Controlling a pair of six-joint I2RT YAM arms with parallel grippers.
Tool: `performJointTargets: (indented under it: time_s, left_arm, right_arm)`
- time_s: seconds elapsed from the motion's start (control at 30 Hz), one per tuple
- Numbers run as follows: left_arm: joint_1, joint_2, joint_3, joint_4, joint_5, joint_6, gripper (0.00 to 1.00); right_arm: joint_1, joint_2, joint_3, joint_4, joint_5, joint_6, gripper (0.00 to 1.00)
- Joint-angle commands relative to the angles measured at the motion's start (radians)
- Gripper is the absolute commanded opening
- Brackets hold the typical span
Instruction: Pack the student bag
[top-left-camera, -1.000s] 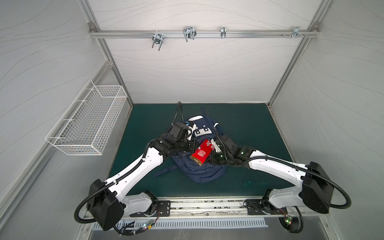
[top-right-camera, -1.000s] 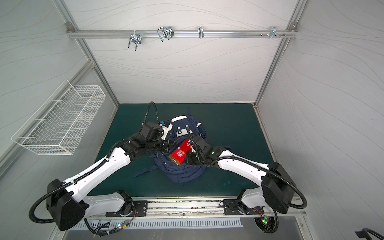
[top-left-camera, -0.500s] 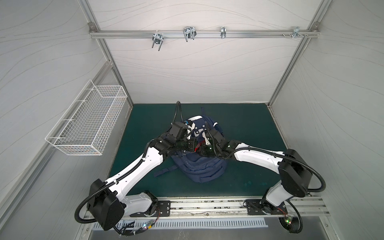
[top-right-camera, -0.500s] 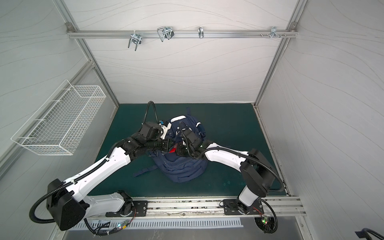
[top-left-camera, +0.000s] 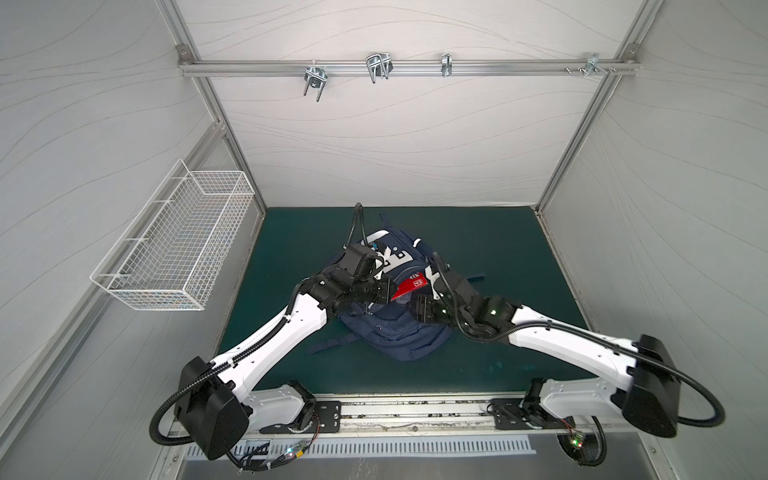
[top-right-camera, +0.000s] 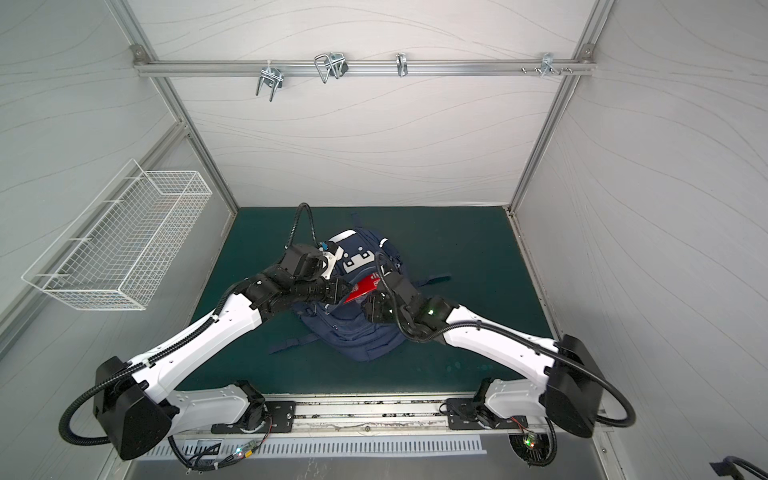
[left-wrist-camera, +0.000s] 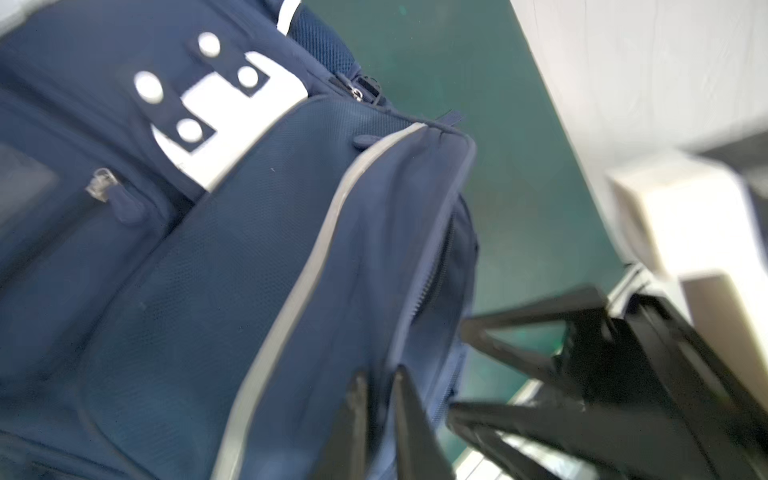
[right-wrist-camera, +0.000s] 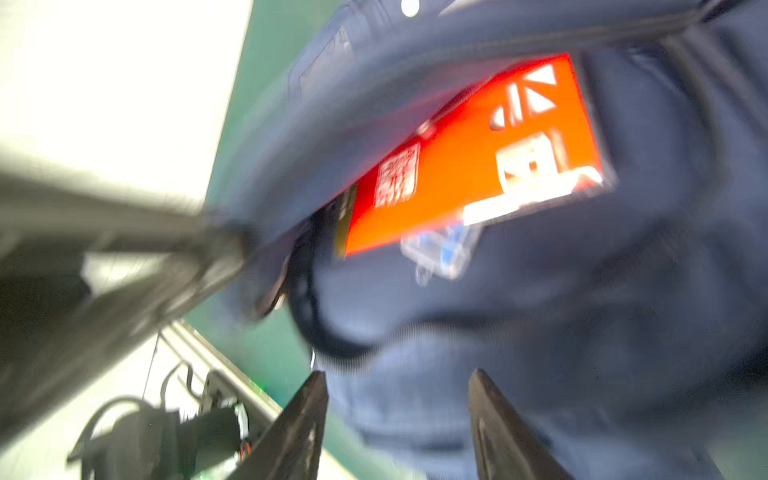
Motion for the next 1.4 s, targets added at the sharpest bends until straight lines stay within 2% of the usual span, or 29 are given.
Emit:
performJointTargets:
  time_s: [0.0,0.1,0.17,0.23,0.3,0.33,0.4,0.47,0.53,0.7,0.87,0.93,1.1,1.23,1.37]
  left_arm:
    - [-0.005,0.006,0.072,-0.006,0.023,-0.041,0.4]
    - [-0.005,-0.034,0.068,-0.041,0.0,-0.088,0.5]
    - [0.003,-0.085,0.048,-0.066,-0.059,-0.126,0.54]
    - [0.033,-0.136,0.022,-0.105,-0.135,-0.179,0.55]
    - [0.117,-0.169,-0.019,-0.165,-0.151,-0.257,0.51]
    - [0.172,-0.177,-0.048,-0.167,-0.113,-0.286,0.48]
    - [0.302,-0.183,-0.143,-0.127,0.037,-0.365,0.43]
    - [0.399,-0.165,-0.233,-0.036,0.188,-0.432,0.42]
    - [0.448,-0.132,-0.303,0.078,0.318,-0.495,0.44]
    - [0.454,-0.068,-0.36,0.27,0.429,-0.574,0.51]
    - [0.455,-0.068,-0.37,0.306,0.422,-0.585,0.53]
    - [0.455,-0.059,-0.381,0.323,0.419,-0.587,0.52]
    - [0.453,-0.004,-0.407,0.379,0.437,-0.599,0.4]
    - [0.453,-0.033,-0.381,0.268,0.407,-0.555,0.4]
    - [0.453,-0.131,-0.313,0.024,0.258,-0.453,0.46]
  right_arm:
    - [0.043,-0.084,-0.054,-0.138,0.124,-0.003,0.58]
    - [0.094,-0.123,-0.061,-0.179,0.186,-0.003,0.58]
    - [0.12,-0.12,-0.043,-0.203,0.207,-0.006,0.58]
    - [0.151,-0.095,-0.021,-0.213,0.229,-0.016,0.59]
    - [0.181,-0.054,0.012,-0.211,0.24,-0.03,0.59]
    - [0.194,-0.038,0.028,-0.211,0.246,-0.025,0.59]
    - [0.223,0.007,0.057,-0.196,0.251,-0.028,0.59]
    - [0.256,0.055,0.088,-0.187,0.277,-0.028,0.59]
    - [0.293,0.102,0.126,-0.199,0.322,-0.03,0.6]
    - [0.372,0.226,0.239,-0.32,0.453,0.016,0.66]
    - [0.389,0.261,0.251,-0.325,0.452,0.041,0.67]
    - [0.389,0.259,0.243,-0.308,0.447,0.038,0.67]
    - [0.389,0.25,0.234,-0.293,0.446,0.039,0.66]
    - [0.389,0.242,0.228,-0.298,0.442,0.047,0.66]
    - [0.389,0.229,0.213,-0.288,0.44,0.049,0.66]
